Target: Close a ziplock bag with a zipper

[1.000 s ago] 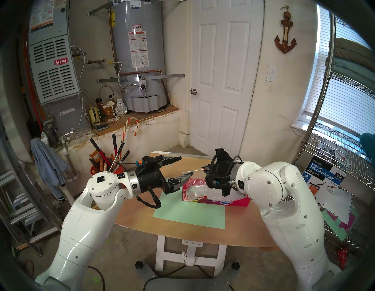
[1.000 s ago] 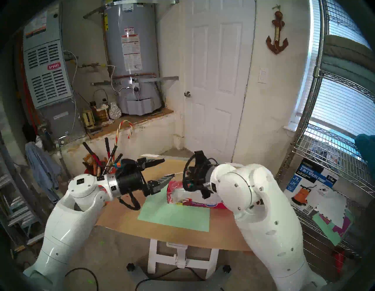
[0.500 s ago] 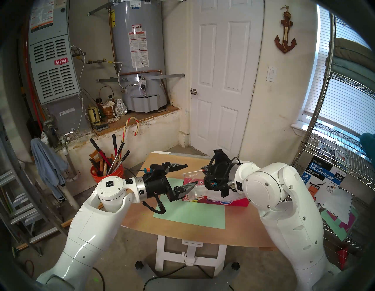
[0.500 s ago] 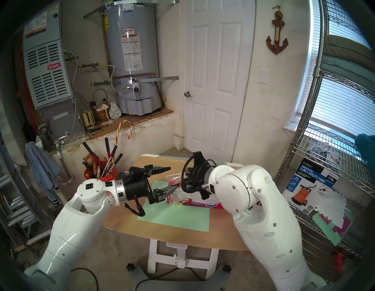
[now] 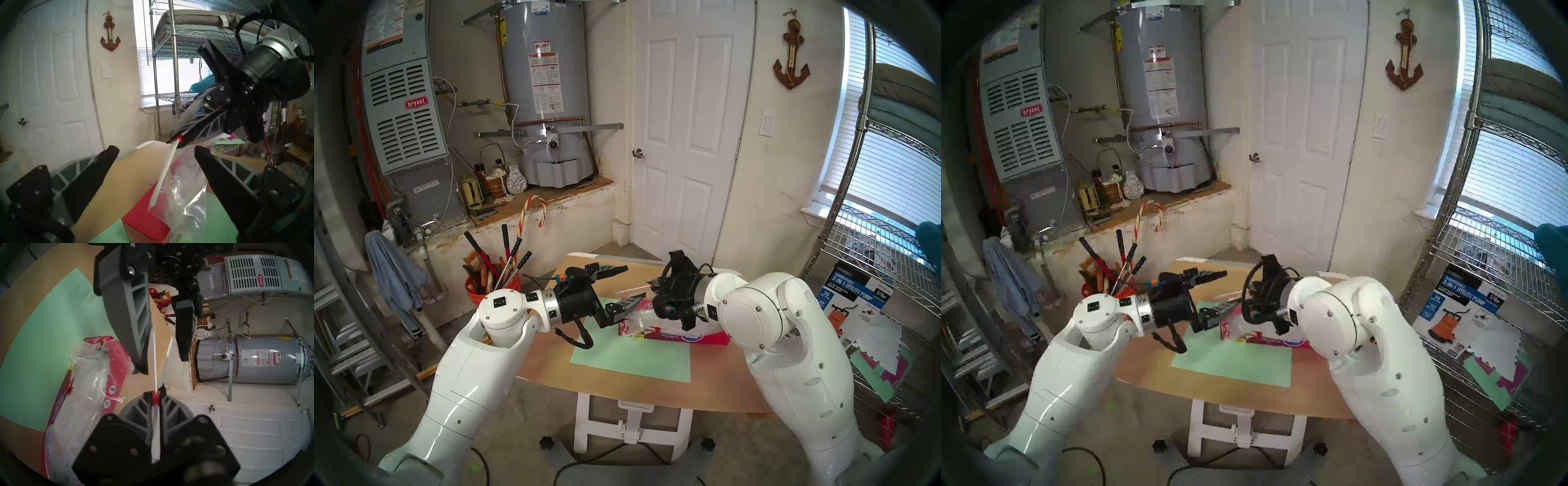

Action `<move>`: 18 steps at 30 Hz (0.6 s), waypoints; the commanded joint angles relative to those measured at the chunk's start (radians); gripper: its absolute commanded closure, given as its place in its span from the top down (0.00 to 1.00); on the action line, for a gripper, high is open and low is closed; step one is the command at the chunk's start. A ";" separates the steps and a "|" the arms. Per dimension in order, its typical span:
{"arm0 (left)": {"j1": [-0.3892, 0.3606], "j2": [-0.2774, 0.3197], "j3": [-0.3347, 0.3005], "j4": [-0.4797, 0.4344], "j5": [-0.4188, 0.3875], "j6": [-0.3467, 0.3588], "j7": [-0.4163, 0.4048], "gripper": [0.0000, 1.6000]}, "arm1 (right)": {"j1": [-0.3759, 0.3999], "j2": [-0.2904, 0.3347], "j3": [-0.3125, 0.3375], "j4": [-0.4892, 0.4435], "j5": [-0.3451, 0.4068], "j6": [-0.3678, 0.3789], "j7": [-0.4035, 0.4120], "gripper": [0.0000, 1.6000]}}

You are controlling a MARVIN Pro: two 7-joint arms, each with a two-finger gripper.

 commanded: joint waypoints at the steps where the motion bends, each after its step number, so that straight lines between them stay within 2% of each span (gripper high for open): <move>1: -0.019 -0.012 0.001 -0.003 -0.010 -0.004 -0.004 1.00 | 0.006 -0.005 0.008 -0.029 0.004 0.005 -0.001 0.15; 18: -0.016 -0.012 -0.003 0.019 -0.003 -0.004 -0.004 1.00 | 0.001 0.000 0.019 -0.034 0.009 0.004 0.001 0.15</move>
